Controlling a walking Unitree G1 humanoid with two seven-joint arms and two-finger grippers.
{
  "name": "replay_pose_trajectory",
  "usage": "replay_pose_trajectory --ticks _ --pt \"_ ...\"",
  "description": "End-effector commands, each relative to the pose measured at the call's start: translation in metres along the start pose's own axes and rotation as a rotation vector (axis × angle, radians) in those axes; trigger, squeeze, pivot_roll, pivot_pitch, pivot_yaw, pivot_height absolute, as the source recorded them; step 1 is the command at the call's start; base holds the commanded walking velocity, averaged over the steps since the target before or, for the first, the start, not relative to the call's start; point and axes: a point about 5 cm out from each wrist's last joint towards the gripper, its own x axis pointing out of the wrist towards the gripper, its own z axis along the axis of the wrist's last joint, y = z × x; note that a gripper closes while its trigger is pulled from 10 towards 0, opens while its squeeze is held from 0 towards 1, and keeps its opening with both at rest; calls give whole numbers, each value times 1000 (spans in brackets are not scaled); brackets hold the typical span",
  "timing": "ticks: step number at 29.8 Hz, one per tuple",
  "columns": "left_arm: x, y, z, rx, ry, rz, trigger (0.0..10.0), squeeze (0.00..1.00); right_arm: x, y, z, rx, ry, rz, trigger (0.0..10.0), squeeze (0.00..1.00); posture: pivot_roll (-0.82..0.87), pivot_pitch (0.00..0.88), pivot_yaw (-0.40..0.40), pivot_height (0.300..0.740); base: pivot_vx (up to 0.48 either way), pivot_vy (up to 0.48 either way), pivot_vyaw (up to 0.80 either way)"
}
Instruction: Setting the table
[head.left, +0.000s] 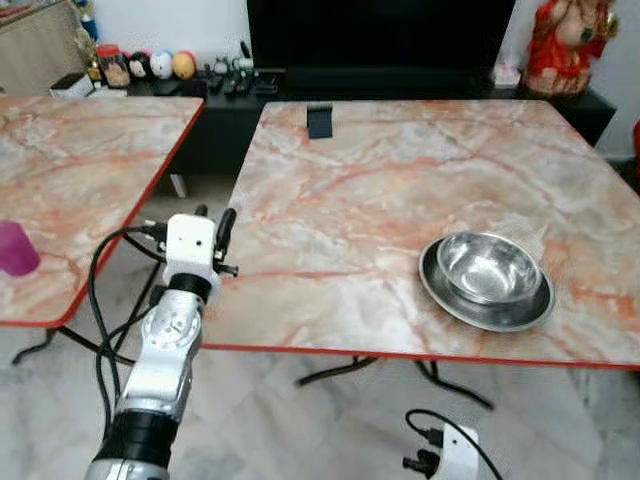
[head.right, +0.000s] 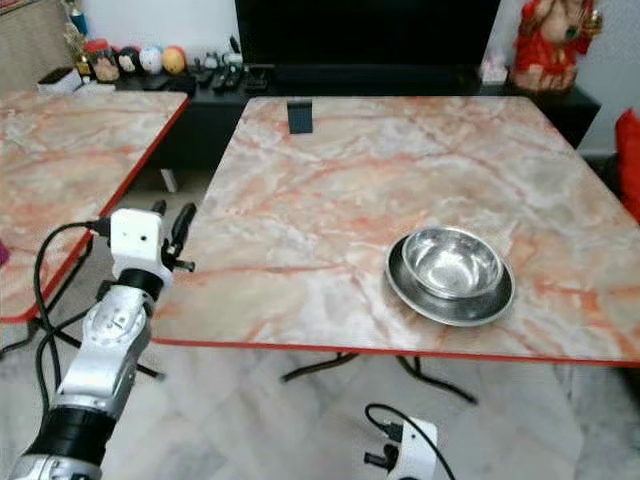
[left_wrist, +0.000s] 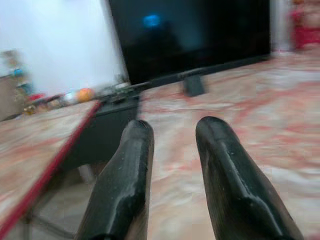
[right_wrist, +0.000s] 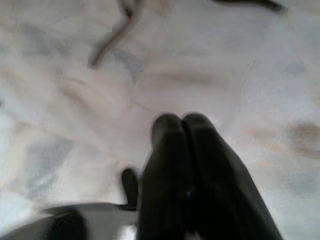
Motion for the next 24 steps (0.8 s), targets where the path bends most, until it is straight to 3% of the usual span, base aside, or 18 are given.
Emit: replay_pose_trajectory --ticks 1,13,16,20,24 --pt "1 7 4 22 -9 13 10000 0 1 2 2 2 -8 3 10000 0 31 0 4 736 0 454 0" --pt "2 6 8 20 -22 16 10000 0 1 2 4 -26 -23 9 10000 0 35 0 1 736 0 451 0" --pt "2 6 8 20 -24 17 10000 0 1 2 5 -37 -22 6 10000 0 35 0 1 736 0 453 800" --pt "3 6 9 19 -28 17 10000 0 1 -10 14 -8 -71 3 10000 0 33 0 3 736 0 453 302" --pt "3 6 10 19 -29 13 10000 0 1 -11 14 -7 -72 2 10000 0 34 0 3 736 0 452 0"
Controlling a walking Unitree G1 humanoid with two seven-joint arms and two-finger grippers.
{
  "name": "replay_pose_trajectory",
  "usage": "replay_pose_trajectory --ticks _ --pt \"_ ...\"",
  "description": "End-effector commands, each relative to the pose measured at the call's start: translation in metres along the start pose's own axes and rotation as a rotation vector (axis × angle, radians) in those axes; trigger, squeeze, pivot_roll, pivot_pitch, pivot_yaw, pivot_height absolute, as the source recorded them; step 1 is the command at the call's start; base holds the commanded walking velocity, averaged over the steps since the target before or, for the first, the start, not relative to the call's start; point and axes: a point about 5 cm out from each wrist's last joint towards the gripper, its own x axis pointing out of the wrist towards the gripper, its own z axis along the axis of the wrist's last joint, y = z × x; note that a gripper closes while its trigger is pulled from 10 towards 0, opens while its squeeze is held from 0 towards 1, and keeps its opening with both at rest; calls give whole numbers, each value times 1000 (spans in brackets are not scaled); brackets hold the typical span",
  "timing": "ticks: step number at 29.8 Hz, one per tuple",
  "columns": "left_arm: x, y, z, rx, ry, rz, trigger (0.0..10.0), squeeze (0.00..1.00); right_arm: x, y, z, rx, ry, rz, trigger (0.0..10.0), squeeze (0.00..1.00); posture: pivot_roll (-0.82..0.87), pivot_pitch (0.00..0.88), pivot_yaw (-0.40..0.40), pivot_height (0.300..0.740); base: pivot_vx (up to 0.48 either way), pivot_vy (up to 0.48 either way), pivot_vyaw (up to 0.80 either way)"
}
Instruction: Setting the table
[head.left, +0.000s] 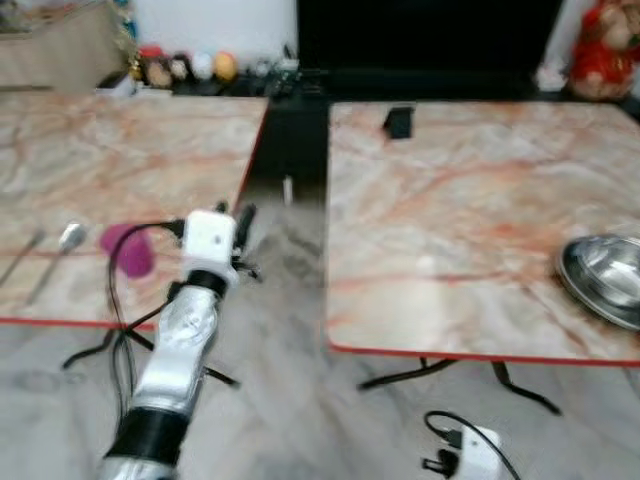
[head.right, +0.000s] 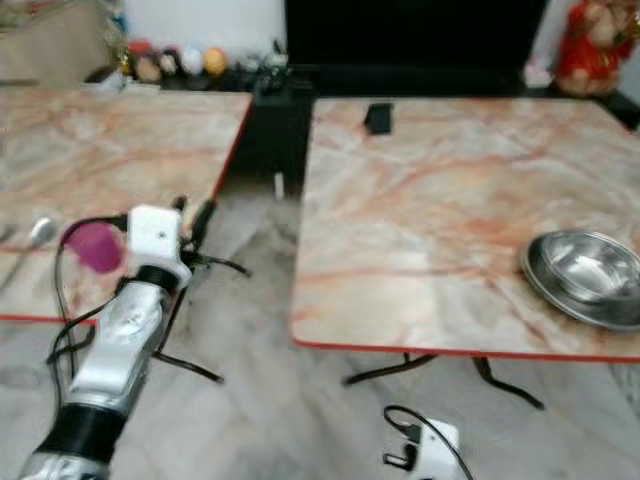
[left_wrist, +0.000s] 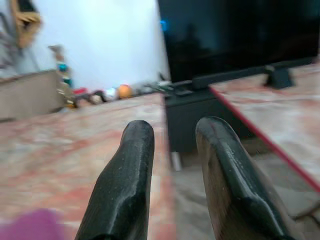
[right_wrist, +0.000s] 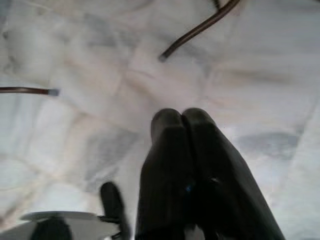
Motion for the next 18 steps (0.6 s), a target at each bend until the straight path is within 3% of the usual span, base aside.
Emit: replay_pose_trajectory --ticks 1,18 --pt "3 -11 7 -7 -28 -32 10000 0 -1 -12 2 5 -9 -34 10000 0 34 0 3 736 0 454 0" --pt "5 -10 10 -11 -43 -30 10000 0 -2 -11 0 -3 -7 -25 10000 0 38 0 4 736 0 454 0"
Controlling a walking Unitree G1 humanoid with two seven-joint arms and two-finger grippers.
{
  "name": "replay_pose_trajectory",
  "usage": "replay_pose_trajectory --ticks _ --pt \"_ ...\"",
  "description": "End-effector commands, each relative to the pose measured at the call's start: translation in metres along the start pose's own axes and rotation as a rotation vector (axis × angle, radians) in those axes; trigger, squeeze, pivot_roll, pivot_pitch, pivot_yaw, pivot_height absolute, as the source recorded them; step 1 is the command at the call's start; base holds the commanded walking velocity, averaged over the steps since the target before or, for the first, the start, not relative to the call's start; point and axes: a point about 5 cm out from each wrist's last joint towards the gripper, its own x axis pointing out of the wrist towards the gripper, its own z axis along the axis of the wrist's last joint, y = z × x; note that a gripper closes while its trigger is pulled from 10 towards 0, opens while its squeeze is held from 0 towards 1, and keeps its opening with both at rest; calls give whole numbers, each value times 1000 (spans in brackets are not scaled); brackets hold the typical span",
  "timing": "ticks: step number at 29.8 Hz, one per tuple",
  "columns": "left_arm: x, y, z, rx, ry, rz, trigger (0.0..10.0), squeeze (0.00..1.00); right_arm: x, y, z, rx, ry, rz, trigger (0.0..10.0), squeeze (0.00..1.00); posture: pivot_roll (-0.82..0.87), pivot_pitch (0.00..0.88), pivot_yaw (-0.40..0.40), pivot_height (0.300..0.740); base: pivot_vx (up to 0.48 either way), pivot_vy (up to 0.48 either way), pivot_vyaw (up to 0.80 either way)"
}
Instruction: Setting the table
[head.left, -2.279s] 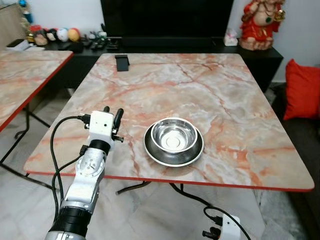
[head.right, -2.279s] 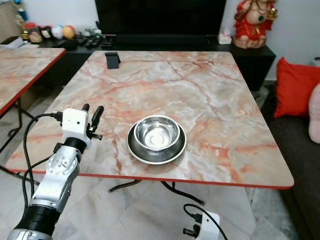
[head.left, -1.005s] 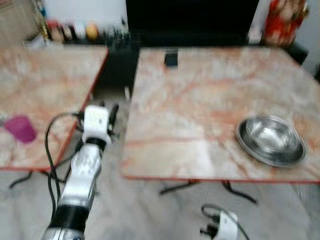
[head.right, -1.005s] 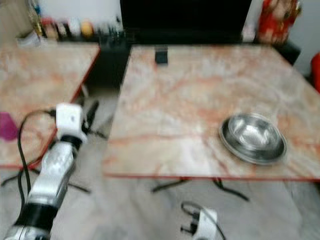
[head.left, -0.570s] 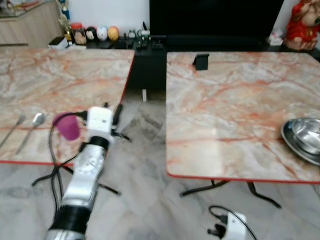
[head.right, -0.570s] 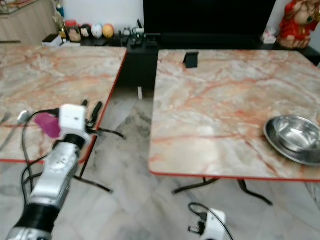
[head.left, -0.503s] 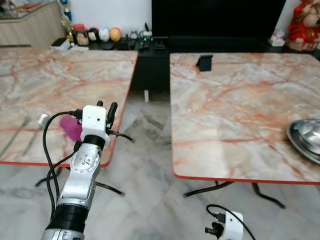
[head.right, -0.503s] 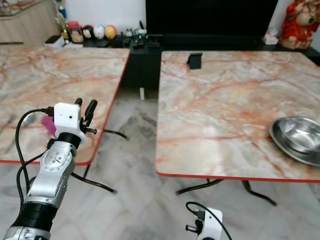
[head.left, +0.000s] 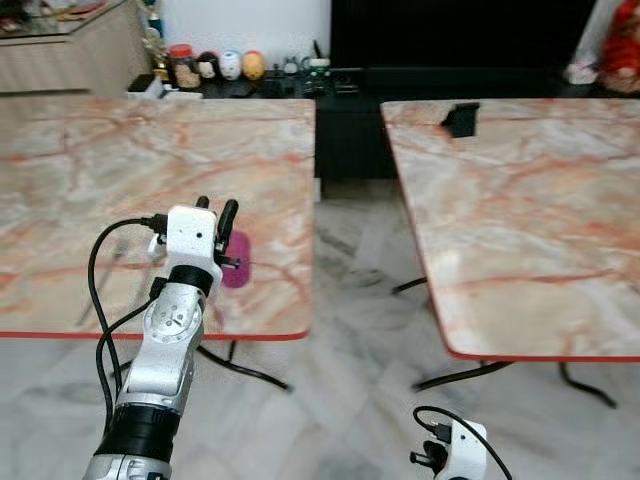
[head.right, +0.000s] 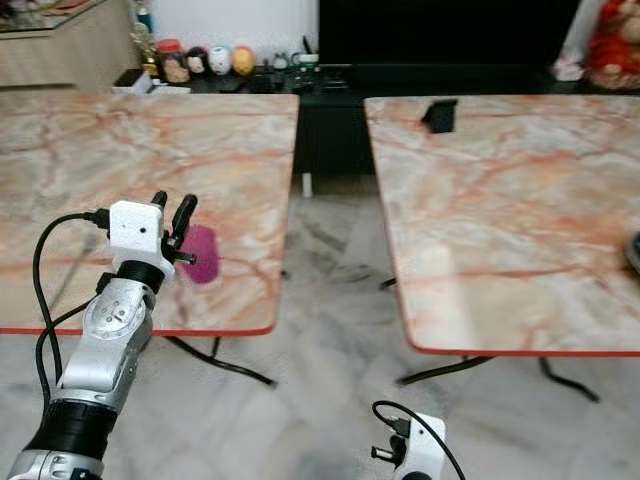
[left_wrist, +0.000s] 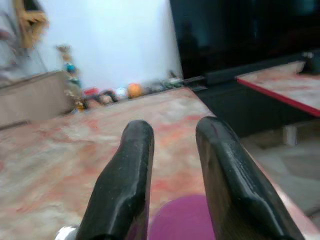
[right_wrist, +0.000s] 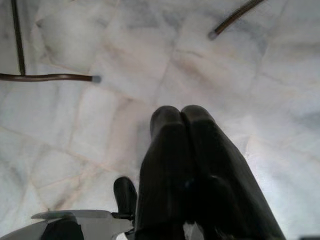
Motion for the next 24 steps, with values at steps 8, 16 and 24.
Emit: replay_pose_trajectory --ticks 8,16,24 --pt "3 1 7 8 -26 -3 10000 0 -1 -1 -1 2 0 -5 10000 0 39 0 2 736 0 453 0" --pt "2 2 6 4 -18 3 10000 0 -1 -2 -1 2 2 -7 10000 0 41 0 1 736 0 453 0" --pt "-1 0 -5 -17 43 -31 10000 0 0 -2 -1 0 3 -3 10000 0 42 0 1 736 0 159 0"
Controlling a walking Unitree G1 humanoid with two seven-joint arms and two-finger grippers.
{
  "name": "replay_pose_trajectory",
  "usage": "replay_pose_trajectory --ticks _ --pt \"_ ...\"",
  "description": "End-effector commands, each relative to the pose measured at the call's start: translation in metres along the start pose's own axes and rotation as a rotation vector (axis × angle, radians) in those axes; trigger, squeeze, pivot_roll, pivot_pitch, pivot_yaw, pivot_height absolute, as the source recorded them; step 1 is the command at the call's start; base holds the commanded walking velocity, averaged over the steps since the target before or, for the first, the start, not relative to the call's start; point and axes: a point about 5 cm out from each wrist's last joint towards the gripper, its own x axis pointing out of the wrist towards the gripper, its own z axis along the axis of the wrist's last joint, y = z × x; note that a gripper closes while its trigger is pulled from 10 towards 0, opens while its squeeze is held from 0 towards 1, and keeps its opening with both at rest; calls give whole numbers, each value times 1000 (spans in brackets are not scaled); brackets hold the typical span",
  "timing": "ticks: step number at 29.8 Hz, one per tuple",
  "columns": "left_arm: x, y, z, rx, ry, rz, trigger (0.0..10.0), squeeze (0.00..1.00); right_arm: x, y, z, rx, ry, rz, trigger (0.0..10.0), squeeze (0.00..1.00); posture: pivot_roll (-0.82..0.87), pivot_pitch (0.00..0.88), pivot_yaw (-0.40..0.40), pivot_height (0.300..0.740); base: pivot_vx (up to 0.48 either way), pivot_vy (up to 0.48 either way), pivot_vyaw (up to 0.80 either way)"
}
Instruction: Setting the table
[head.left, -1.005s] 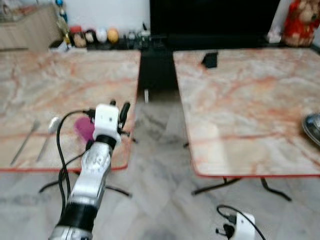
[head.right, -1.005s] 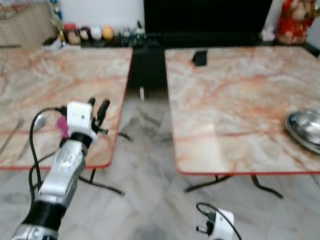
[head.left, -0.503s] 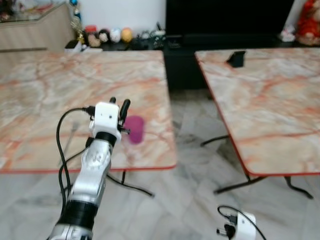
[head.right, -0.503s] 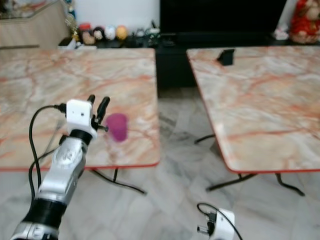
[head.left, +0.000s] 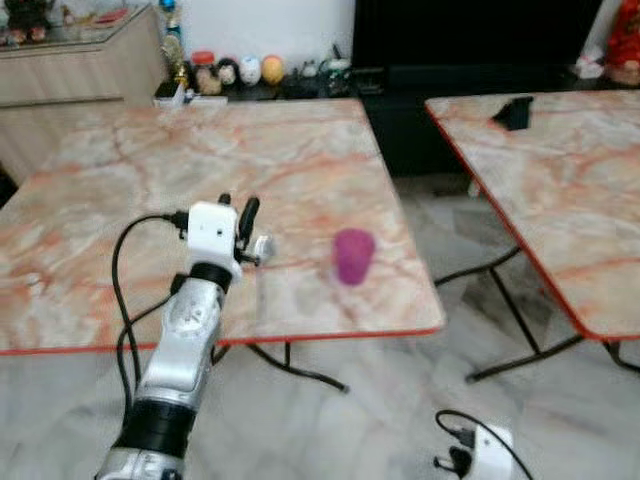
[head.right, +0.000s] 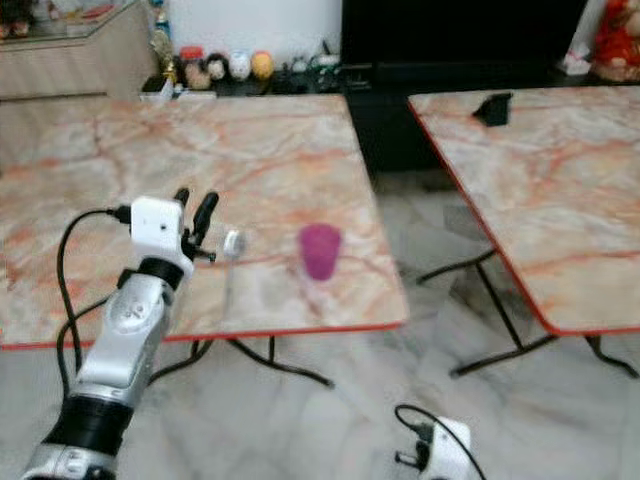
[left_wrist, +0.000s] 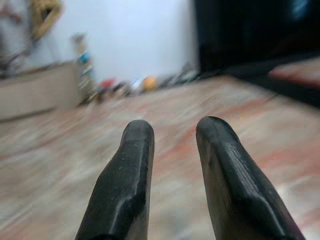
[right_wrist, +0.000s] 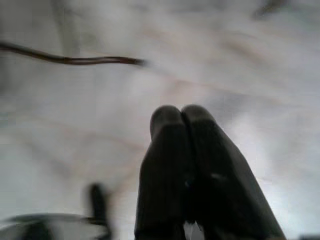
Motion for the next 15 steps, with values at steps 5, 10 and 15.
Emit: replay_pose_trajectory --ticks 5,10,15 --pt "-1 -16 -5 -82 44 -67 10000 0 -2 -12 0 -8 3 -29 10000 0 44 0 0 736 0 0 0" --pt "-2 -19 -9 -104 68 -86 10000 0 -2 -13 0 -8 4 -30 10000 0 44 0 -1 736 0 0 0" --pt "-7 -24 -17 -100 122 -126 10000 0 -2 -13 0 -9 6 -30 10000 0 45 0 -1 736 0 0 0"
